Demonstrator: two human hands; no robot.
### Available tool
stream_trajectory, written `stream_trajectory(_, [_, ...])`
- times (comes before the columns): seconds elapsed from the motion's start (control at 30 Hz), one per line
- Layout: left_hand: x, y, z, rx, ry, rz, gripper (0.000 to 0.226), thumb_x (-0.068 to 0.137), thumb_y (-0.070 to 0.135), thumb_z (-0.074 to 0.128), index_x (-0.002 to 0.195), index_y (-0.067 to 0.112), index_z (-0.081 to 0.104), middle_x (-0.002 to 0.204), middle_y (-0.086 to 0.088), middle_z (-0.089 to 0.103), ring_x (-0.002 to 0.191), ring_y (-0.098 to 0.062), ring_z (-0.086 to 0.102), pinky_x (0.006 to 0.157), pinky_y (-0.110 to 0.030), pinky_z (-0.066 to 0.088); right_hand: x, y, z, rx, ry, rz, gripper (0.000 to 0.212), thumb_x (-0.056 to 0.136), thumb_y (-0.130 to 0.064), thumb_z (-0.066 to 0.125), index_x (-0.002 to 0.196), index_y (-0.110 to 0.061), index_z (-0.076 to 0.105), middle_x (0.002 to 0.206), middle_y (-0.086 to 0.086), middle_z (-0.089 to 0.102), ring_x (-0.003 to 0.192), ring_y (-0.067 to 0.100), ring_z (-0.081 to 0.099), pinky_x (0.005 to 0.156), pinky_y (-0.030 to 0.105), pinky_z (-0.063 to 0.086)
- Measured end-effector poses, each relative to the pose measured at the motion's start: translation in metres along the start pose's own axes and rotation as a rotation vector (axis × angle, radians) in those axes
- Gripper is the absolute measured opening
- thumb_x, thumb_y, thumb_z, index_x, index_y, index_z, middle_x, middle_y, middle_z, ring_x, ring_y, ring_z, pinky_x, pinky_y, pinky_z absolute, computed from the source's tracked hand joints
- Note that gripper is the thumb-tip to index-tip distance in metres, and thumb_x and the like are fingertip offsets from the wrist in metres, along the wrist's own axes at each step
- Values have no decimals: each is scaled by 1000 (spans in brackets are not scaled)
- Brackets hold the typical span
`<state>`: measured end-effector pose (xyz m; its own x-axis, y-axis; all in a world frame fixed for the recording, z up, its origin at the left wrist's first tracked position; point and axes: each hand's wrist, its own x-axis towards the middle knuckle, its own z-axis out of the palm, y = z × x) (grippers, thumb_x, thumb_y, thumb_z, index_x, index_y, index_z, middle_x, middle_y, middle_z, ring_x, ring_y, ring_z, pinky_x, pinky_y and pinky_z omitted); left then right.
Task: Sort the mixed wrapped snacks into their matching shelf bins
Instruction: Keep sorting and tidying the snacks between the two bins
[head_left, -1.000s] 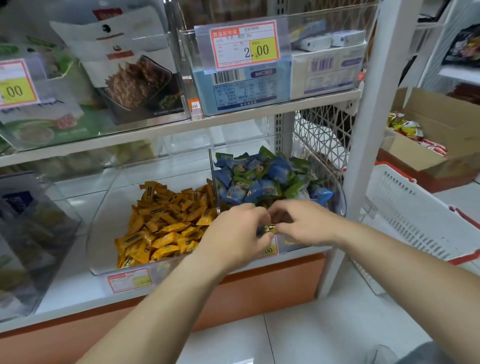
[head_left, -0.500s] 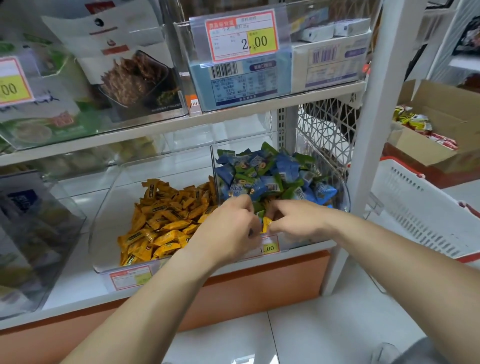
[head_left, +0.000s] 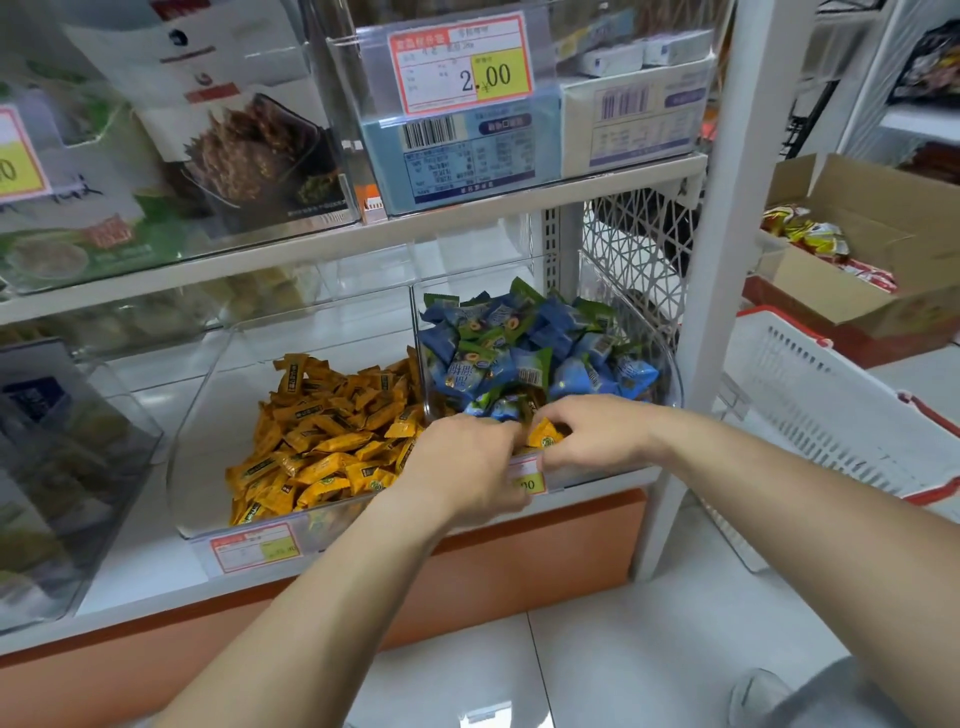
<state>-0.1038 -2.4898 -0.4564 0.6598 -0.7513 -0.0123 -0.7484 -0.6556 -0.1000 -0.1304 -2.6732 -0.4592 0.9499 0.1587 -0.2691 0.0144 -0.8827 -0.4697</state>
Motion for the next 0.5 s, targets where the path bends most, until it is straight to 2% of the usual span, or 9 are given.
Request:
stream_trajectory(0.07, [3,-1,-3,-30,-33,-8,44,81,54,62,114,25,60,104,0,62,96,-26,60,79,-37,51,1,0,2,-67,0,1,26,73,-47,64,91,-29,60,85,-3,65,80,19,59,72,41,50])
stream_trajectory(0.17, [7,0,-4,-42,-60,-21,41,82,55,61,108,24,61,101,0,58,91,-24,60,76,-35,49,0,0,2,-65,7,-32,36,71,-54,62,92,-25,60,81,-3,64,73,18,57,64,35,46])
stream_trajectory(0.23, [9,2,-4,-122,-117,-35,42,80,54,65,109,23,57,100,1,54,87,-20,53,74,-31,43,-2,1,1,-16,-14,-42,34,73,-46,69,95,-21,62,84,0,65,75,20,58,64,34,45])
stream_trajectory(0.3, [8,4,-1,-242,-178,-53,44,77,52,69,108,26,52,99,4,51,87,-16,47,72,-28,37,-2,2,0,-6,-46,-33,31,76,-33,76,101,-22,63,92,2,68,83,20,62,71,35,49])
stream_trajectory(0.4, [6,2,0,-377,-211,-91,50,75,48,74,115,24,55,103,4,56,91,-16,54,73,-29,45,0,2,2,-23,-34,-36,29,76,-31,78,100,-25,63,94,0,69,84,18,63,70,32,48])
stream_trajectory(0.5, [2,3,0,-407,-150,-99,47,74,48,74,112,25,60,99,6,63,90,-15,59,71,-28,46,-2,5,1,-49,15,-44,32,72,-38,80,97,-27,62,89,-4,68,80,14,61,67,32,46])
